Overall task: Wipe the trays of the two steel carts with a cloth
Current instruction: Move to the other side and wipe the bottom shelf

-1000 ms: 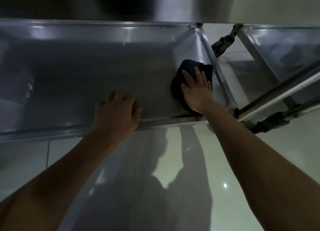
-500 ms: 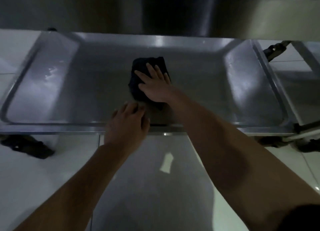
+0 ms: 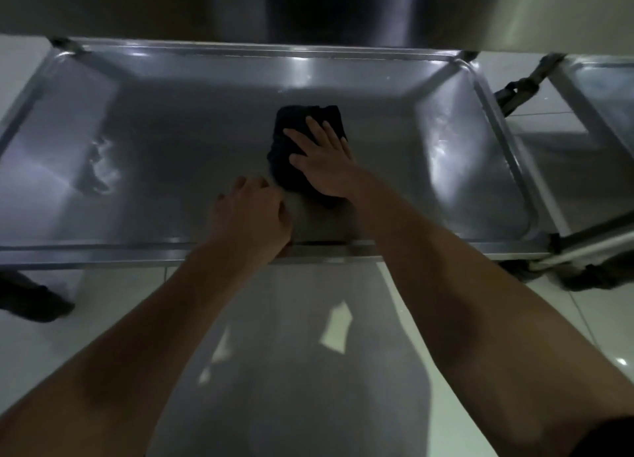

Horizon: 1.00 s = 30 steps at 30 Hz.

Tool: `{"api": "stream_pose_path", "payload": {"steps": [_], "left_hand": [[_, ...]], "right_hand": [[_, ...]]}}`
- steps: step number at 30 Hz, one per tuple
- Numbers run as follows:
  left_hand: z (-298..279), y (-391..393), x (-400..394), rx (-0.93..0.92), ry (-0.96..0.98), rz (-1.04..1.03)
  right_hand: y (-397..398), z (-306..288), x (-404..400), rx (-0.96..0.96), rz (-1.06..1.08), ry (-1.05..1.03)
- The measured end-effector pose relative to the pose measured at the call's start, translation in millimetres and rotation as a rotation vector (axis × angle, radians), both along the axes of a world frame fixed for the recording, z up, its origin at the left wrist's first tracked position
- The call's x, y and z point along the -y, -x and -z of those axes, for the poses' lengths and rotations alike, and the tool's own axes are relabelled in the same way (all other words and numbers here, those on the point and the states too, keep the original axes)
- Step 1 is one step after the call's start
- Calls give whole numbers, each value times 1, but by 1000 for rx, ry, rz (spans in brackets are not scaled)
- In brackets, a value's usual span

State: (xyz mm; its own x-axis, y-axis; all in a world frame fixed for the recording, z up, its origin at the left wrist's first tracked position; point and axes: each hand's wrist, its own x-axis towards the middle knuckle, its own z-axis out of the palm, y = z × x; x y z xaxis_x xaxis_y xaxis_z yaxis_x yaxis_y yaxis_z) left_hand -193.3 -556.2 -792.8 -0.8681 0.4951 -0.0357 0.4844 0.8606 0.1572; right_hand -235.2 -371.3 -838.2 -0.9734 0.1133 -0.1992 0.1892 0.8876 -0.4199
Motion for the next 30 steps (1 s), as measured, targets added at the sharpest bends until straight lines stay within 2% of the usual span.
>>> {"api": "stream_pose_path", "payload": {"steps": [4,7,11,13,18,26,30], "left_hand": [[6,-37,-67,77,-58,176],[8,-59,-103,109,44,285],[8,-68,-118,78,77,260],[10,-71,-120,39,61,256],[13,-79,-124,14,-13,263],[18,-78,-122,61,8,284],[11,-68,-112,125,-36,391]], "right_hand": [[-35,-5,-70,3,125,-8],[-67,-11,-138,53,193,-138],[-112,-19,-216,17,401,-95],[-123,-20,-230,8,417,-93],[-140,-14,-224,39,423,-205],[-240,-22,-166,-31,437,-102],[-259,-24,-128,20,418,-218]]}}
